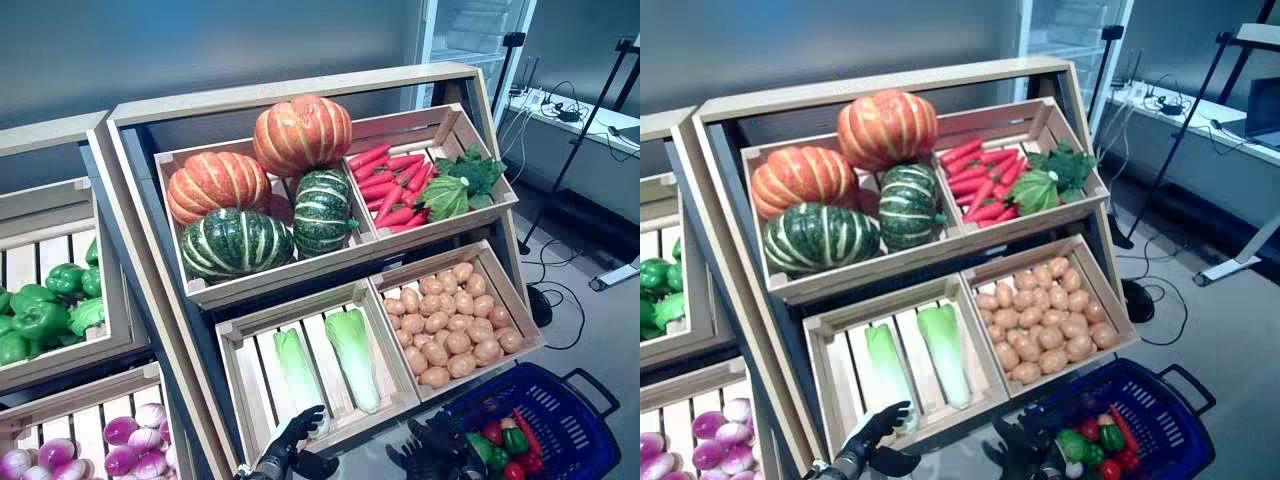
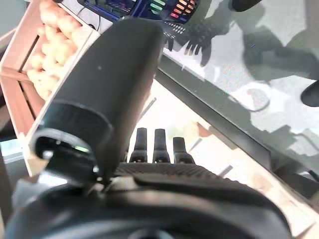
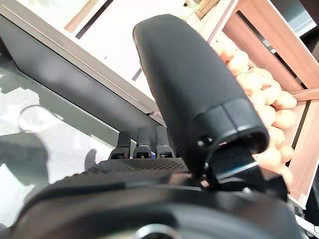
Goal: Put vegetables into the basket
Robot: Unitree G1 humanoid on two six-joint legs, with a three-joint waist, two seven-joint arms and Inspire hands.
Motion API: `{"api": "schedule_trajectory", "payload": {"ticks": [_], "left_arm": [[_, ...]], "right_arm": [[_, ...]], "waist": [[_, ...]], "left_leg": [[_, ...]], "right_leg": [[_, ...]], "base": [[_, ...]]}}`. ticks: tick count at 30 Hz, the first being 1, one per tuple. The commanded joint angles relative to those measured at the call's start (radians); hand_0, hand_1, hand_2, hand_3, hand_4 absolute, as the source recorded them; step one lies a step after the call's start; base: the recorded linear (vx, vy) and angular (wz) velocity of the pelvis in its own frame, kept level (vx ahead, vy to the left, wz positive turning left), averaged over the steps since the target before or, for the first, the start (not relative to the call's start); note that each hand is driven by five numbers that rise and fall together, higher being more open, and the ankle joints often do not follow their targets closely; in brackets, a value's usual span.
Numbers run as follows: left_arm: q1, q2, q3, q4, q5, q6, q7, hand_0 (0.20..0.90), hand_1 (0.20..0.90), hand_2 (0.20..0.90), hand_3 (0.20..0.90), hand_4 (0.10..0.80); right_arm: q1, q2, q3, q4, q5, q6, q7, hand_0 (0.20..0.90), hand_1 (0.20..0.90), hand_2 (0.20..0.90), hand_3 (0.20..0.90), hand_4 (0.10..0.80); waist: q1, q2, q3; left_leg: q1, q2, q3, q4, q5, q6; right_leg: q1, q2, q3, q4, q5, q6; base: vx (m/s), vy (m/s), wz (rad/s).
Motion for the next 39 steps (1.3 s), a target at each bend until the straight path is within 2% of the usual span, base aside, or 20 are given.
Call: {"api": "schedule_trajectory", "payload": {"ticks": [1,5,10,14,16,17,20,22,23,24,26,27,28,29,33,39], "left_arm": [[-0.114,-0.015,0.038,0.010,-0.022,-0.083,-0.001,0.900,0.900,0.900,0.900,0.800],[-0.114,-0.014,0.036,0.005,-0.049,-0.082,-0.019,0.900,0.900,0.900,0.900,0.800],[-0.122,-0.013,0.029,0.004,-0.013,-0.078,-0.002,0.900,0.900,0.900,0.900,0.800],[-0.124,-0.001,0.006,-0.009,0.039,-0.112,0.016,0.900,0.900,0.900,0.900,0.800],[-0.136,0.017,-0.012,-0.058,0.157,-0.171,0.076,0.900,0.900,0.900,0.900,0.800],[-0.135,0.017,-0.012,-0.061,0.168,-0.174,0.083,0.900,0.900,0.900,0.900,0.800],[-0.160,0.079,-0.062,-0.197,0.434,-0.209,0.262,0.900,0.900,0.900,0.900,0.800],[-0.188,0.137,-0.090,-0.297,0.619,-0.178,0.381,0.900,0.900,0.900,0.900,0.800],[-0.207,0.180,-0.122,-0.352,0.770,-0.137,0.481,0.900,0.900,0.900,0.900,0.800],[-0.211,0.189,-0.128,-0.365,0.786,-0.127,0.490,0.900,0.900,0.900,0.900,0.800],[-0.258,0.275,-0.162,-0.464,0.880,-0.037,0.537,0.900,0.900,0.900,0.900,0.800],[-0.275,0.311,-0.174,-0.487,0.908,-0.006,0.556,0.900,0.900,0.900,0.900,0.800],[-0.279,0.321,-0.177,-0.492,0.924,0.011,0.559,0.900,0.900,0.900,0.900,0.800],[-0.306,0.378,-0.189,-0.504,0.956,0.050,0.583,0.900,0.900,0.900,0.900,0.800],[-0.334,0.454,-0.196,-0.545,0.991,0.111,0.586,0.900,0.900,0.900,0.900,0.800],[-0.389,0.564,-0.229,-0.591,1.066,0.196,0.519,0.900,0.900,0.900,0.900,0.800]], "right_arm": [[-0.098,0.041,0.002,0.016,-0.030,-0.038,0.064,0.900,0.900,0.900,0.900,0.800],[-0.097,0.042,0.000,0.018,-0.034,-0.028,0.059,0.900,0.900,0.900,0.900,0.800],[-0.100,0.042,0.001,0.024,-0.033,-0.021,0.059,0.900,0.900,0.900,0.900,0.800],[-0.100,0.040,0.005,0.018,-0.035,-0.016,0.054,0.900,0.900,0.900,0.900,0.800],[-0.102,0.037,0.011,0.005,-0.035,-0.008,0.045,0.900,0.900,0.900,0.900,0.800],[-0.101,0.037,0.012,0.004,-0.035,-0.007,0.044,0.900,0.900,0.900,0.900,0.800],[-0.102,0.019,0.025,-0.032,-0.016,0.011,0.029,0.900,0.900,0.900,0.900,0.800],[-0.105,0.004,0.030,-0.058,0.003,0.025,0.023,0.900,0.900,0.900,0.900,0.800],[-0.106,-0.004,0.034,-0.073,0.015,0.029,0.016,0.900,0.900,0.900,0.900,0.800],[-0.105,-0.006,0.035,-0.077,0.016,0.030,0.014,0.900,0.900,0.900,0.900,0.800],[-0.100,-0.024,0.038,-0.099,0.027,0.029,0.009,0.900,0.900,0.900,0.900,0.800],[-0.094,-0.028,0.039,-0.106,0.028,0.022,0.009,0.900,0.900,0.900,0.900,0.800],[-0.092,-0.028,0.039,-0.108,0.029,0.019,0.009,0.900,0.900,0.900,0.900,0.800],[-0.084,-0.034,0.036,-0.116,0.027,0.012,0.003,0.900,0.900,0.900,0.900,0.800],[-0.070,-0.042,0.024,-0.118,0.036,0.001,-0.004,0.900,0.900,0.900,0.900,0.800],[-0.058,-0.062,-0.006,-0.111,0.047,-0.018,-0.009,0.900,0.900,0.900,0.900,0.800]], "waist": [[0.015,-0.045,0.033],[0.015,-0.045,0.032],[0.014,-0.044,0.036],[0.011,-0.042,0.036],[0.008,-0.040,0.038],[0.008,-0.041,0.038],[0.005,-0.037,0.045],[0.003,-0.033,0.048],[0.000,-0.030,0.049],[-0.001,-0.030,0.049],[-0.010,-0.021,0.046],[-0.014,-0.018,0.044],[-0.015,-0.018,0.043],[-0.024,-0.015,0.036],[-0.035,-0.011,0.026],[-0.050,-0.002,0.018]], "left_leg": [[0.030,-0.094,0.038,0.008,-0.080,0.033],[0.031,-0.094,0.039,0.008,-0.081,0.033],[0.031,-0.093,0.041,0.009,-0.080,0.034],[0.031,-0.092,0.044,0.008,-0.080,0.032],[0.033,-0.092,0.046,0.008,-0.082,0.031],[0.033,-0.091,0.046,0.008,-0.082,0.030],[0.031,-0.089,0.049,0.008,-0.081,0.028],[0.029,-0.089,0.048,0.008,-0.081,0.028],[0.028,-0.088,0.050,0.008,-0.081,0.028],[0.028,-0.088,0.051,0.008,-0.081,0.028],[0.025,-0.087,0.056,0.008,-0.079,0.028],[0.023,-0.087,0.058,0.008,-0.078,0.028],[0.023,-0.087,0.058,0.008,-0.078,0.028],[0.020,-0.088,0.060,0.008,-0.078,0.027],[0.019,-0.088,0.063,0.008,-0.079,0.025],[0.012,-0.086,0.063,0.008,-0.074,0.023]], "right_leg": [[0.012,0.022,0.016,0.019,-0.024,-0.024],[0.012,0.023,0.016,0.019,-0.025,-0.025],[0.011,0.025,0.018,0.020,-0.024,-0.026],[0.011,0.027,0.020,0.019,-0.024,-0.026],[0.012,0.027,0.022,0.018,-0.025,-0.025],[0.012,0.027,0.022,0.018,-0.025,-0.025],[0.008,0.029,0.024,0.019,-0.023,-0.024],[0.006,0.031,0.027,0.018,-0.022,-0.025],[0.005,0.031,0.030,0.018,-0.023,-0.025],[0.005,0.032,0.031,0.018,-0.022,-0.024],[0.002,0.033,0.036,0.016,-0.020,-0.022],[0.001,0.032,0.038,0.015,-0.019,-0.020],[0.000,0.032,0.038,0.015,-0.019,-0.019],[-0.003,0.032,0.041,0.013,-0.018,-0.015],[-0.005,0.031,0.046,0.010,-0.015,-0.009],[-0.012,0.037,0.060,0.010,-0.014,-0.007]], "base": [[0.000,0.000,0.00],[0.000,0.000,0.00],[0.000,0.000,0.00],[0.000,0.000,0.00],[0.000,0.000,0.00],[0.000,0.000,0.00],[-0.023,0.002,0.00],[-0.016,0.004,0.00],[0.000,0.000,0.00],[0.000,0.000,0.00],[0.000,0.000,0.00],[0.000,0.000,0.00],[0.000,0.000,0.00],[0.000,0.000,0.00],[0.000,0.000,0.00],[0.006,-0.019,0.00]]}}
